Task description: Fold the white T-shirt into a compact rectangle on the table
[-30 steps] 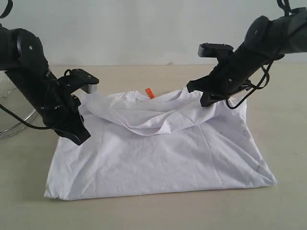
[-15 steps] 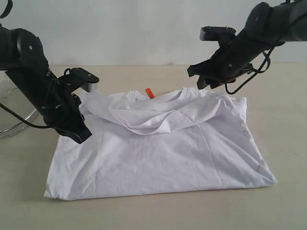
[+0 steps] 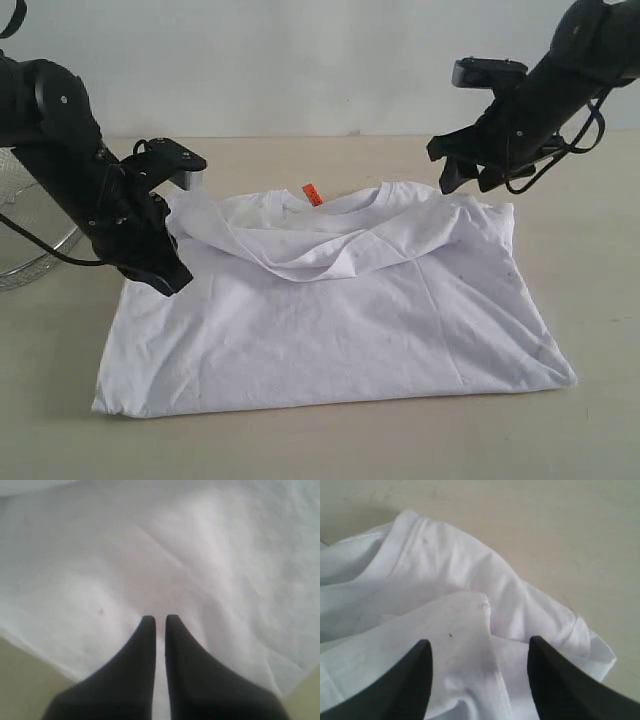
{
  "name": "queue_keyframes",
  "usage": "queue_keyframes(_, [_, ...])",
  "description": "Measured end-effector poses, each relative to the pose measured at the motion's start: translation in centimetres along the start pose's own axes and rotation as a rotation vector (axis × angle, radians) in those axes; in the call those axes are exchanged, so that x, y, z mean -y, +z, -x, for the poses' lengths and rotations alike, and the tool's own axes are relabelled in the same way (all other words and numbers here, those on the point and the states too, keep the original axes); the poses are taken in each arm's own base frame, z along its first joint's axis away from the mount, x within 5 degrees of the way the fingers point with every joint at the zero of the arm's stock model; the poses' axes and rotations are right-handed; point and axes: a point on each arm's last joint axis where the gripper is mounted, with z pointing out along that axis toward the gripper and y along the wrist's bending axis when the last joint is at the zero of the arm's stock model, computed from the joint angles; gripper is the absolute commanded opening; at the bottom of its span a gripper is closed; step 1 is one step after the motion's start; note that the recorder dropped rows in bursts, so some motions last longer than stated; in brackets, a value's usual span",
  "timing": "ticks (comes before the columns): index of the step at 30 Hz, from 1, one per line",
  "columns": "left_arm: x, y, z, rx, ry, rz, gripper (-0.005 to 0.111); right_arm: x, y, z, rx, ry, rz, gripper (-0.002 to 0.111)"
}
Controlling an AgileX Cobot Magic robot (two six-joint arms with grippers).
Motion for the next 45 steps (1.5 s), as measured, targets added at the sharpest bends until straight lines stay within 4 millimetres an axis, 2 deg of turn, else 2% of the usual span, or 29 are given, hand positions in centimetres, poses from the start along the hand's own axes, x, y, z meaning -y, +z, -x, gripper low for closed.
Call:
queue_keyframes(6, [0.0, 0.0, 0.0, 0.0, -0.001, -0.001, 0.005, 0.4, 2.1, -0.9, -0.062, 0.012, 0.008, 0.05])
queue_keyframes(8, [0.0, 0.1, -0.1, 0.001, -0.002, 0.0, 0.005, 0.5, 2.7, -1.1, -0.071, 0.019, 0.011, 0.045])
queue_keyframes(15, [0.0, 0.5, -0.2, -0.01, -0.006, -0.006, 0.005, 0.5, 2.8, -0.8, -0.038, 0.042, 0.02, -0.001])
queue_keyframes(23, [-0.1, 1.9, -0.5, -0.044, -0.013, -0.023, 0.005, 0.6, 2.8, -0.5, -0.006, 0.066, 0.011, 0.0])
queue_keyframes(29, [-0.1, 2.0, -0.5, -0.047, -0.014, -0.024, 0.005, 0.6, 2.8, -0.4, 0.006, 0.087, 0.007, 0.0])
queue_keyframes(34, [-0.1, 2.0, -0.5, -0.047, -0.014, -0.024, 0.005, 0.8, 2.0, -0.2, 0.011, 0.081, -0.036, 0.0])
queue_keyframes(45, [-0.1, 2.0, -0.5, -0.047, -0.014, -0.024, 0.005, 1.1, 1.9, -0.5, -0.022, 0.126, -0.073, 0.0])
